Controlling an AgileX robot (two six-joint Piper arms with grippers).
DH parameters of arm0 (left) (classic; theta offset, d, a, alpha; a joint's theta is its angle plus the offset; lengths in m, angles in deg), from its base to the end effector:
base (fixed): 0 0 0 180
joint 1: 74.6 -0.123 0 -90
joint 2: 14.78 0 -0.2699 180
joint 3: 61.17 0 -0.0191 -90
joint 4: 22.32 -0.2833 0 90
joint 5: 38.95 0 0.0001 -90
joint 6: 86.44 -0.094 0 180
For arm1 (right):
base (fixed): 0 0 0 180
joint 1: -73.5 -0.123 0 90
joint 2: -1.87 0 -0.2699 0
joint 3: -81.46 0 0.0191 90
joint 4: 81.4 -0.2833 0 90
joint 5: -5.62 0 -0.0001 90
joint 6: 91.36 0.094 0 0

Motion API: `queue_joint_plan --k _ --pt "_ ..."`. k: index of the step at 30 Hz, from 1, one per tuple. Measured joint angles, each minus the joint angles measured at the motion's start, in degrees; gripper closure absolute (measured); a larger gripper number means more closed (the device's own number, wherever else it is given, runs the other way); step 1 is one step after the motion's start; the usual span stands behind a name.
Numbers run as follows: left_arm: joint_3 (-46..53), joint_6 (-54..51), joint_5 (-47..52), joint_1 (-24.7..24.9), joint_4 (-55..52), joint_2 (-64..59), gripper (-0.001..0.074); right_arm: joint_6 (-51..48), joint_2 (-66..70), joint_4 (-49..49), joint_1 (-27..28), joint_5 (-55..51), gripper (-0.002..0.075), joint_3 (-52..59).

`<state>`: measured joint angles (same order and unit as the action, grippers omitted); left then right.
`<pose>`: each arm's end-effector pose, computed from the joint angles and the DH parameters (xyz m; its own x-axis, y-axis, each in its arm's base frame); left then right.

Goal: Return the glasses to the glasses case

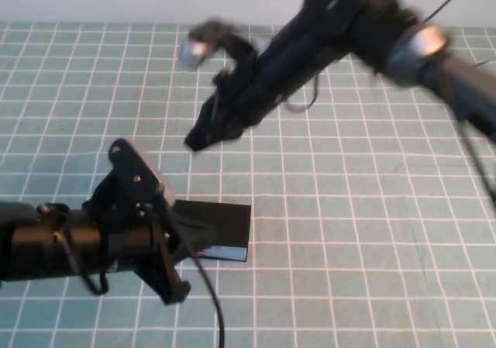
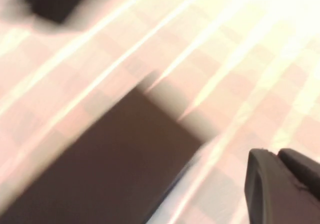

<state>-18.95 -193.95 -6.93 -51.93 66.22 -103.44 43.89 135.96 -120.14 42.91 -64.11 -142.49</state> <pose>0.2389 -0.1539 0.1688 -0.3529 0.4501 -0.8203 0.8554 0.5104 -0.0879 0.4053 0.3037 0.2664 -0.3737 -0.6800 -0.6308 -0.9275 0.2725 0.2558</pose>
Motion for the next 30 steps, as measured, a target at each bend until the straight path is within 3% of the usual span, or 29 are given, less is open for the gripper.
queue_joint_plan --k 2,5,10,14,20,26,30 --pt "-2.09 0.78 5.51 0.0 -6.81 2.31 0.0734 1.28 -3.45 0.15 1.02 0.35 0.0738 0.0" --pt "-5.99 11.15 13.13 0.08 -25.03 4.74 0.0734 2.49 -9.0 0.84 2.5 0.92 0.0738 0.0" --pt "-14.24 46.34 23.77 0.08 -64.05 4.99 0.0734 3.02 -16.69 3.36 4.91 -0.66 0.0738 0.0" --pt "-19.65 65.61 24.25 -1.4 -83.07 6.5 0.0734 8.69 -21.27 8.88 6.58 -1.78 0.0738 0.0" --pt "-22.19 75.69 12.22 -6.56 -86.01 15.66 0.0733 20.28 -24.83 19.07 12.13 -2.25 0.0738 0.0" --pt "-22.19 79.8 6.42 -14.45 -84.52 26.28 0.0733 22.51 -30.78 16.57 19.85 -0.04 0.0738 4.71" --pt "-22.19 82.35 5.62 -17.95 -83.43 30.94 0.0733 22.73 -38.47 15.22 23.78 7.73 0.0738 14.96"
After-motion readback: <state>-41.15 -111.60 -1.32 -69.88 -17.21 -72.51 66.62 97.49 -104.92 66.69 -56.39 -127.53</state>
